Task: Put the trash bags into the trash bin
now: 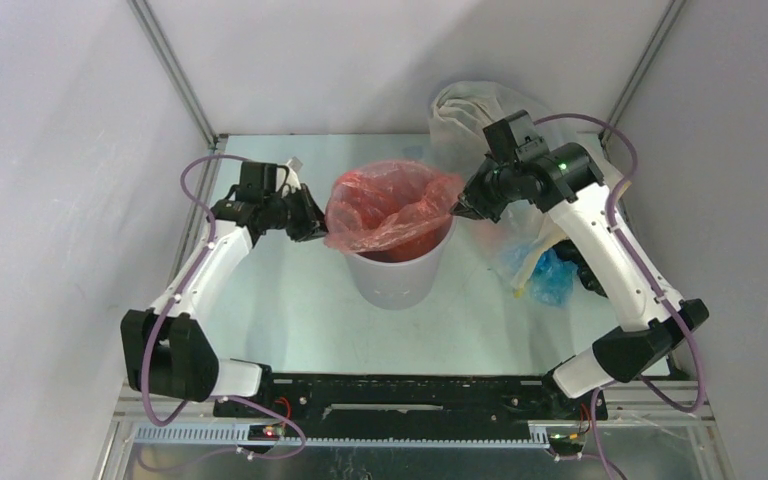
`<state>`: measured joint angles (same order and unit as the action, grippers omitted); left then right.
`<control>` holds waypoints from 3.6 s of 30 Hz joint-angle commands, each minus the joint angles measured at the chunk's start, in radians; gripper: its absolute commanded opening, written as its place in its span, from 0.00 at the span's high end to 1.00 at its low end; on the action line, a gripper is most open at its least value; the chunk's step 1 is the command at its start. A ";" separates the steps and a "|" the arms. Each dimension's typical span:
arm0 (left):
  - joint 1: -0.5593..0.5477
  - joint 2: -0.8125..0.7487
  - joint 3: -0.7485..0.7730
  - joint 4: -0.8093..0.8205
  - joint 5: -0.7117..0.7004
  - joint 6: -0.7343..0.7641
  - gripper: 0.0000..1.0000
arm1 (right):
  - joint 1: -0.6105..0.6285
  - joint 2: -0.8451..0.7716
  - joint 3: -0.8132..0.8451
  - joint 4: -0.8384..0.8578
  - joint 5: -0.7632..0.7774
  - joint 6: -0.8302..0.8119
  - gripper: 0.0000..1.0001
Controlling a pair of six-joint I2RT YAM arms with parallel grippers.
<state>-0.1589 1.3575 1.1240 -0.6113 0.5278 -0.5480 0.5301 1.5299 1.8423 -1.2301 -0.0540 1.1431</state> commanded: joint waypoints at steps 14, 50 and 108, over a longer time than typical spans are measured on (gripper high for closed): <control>-0.019 -0.090 -0.063 -0.046 0.034 0.012 0.91 | -0.049 -0.111 -0.227 0.007 -0.073 -0.092 1.00; -0.033 -0.157 -0.114 0.002 0.027 -0.055 0.90 | -0.093 -0.527 -0.865 0.543 -0.361 -0.186 0.65; 0.004 -0.842 -0.639 0.332 -0.194 -1.287 0.25 | -0.155 -0.657 -1.256 1.241 -0.387 0.524 0.56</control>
<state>-0.1539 0.4698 0.4198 -0.3286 0.3428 -1.8004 0.3813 0.8940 0.5842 -0.0101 -0.4152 1.6508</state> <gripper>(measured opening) 0.713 0.399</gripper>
